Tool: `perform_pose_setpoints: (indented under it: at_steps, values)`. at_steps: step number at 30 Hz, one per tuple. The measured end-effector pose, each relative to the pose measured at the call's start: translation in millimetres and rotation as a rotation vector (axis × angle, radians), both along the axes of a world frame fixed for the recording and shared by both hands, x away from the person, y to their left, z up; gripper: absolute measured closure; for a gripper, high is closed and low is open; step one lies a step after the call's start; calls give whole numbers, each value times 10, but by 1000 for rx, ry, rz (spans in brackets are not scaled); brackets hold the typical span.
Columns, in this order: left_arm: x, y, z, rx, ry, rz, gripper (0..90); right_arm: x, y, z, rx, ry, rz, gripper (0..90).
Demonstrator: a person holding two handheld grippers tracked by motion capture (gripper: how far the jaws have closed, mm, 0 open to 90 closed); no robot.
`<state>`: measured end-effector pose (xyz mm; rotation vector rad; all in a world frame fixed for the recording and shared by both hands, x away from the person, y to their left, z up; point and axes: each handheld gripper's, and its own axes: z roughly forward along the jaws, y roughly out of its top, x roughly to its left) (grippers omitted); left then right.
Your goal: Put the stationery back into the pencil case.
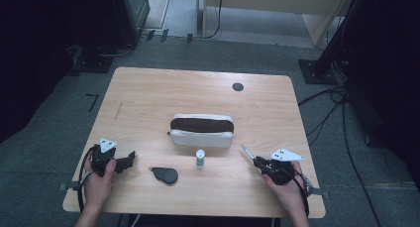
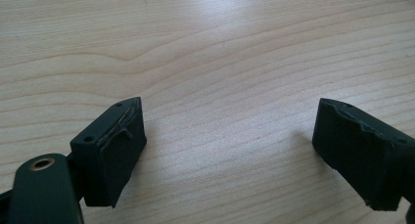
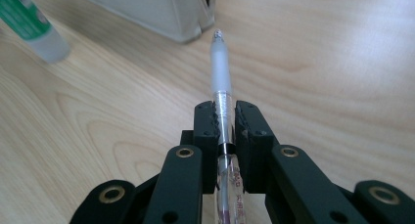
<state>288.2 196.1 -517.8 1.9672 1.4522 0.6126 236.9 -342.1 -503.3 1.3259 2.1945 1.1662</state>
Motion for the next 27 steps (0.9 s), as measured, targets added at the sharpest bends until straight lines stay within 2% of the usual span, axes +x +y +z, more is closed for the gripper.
perform_pose_setpoints:
  at_steps: [5,10,15,21,27]
  values:
    - [0,0,0,0,0,0,125,113,6,223,-31,-48,59,810]
    - [0,0,0,0,0,0,125,266,20,425,-26,-73,113,810]
    - [0,0,0,0,0,0,125,436,59,629,-31,-124,185,809]
    - [0,0,0,0,0,0,125,649,200,776,-15,-143,258,809]
    - [0,0,0,0,0,0,125,854,394,854,-13,-154,360,809]
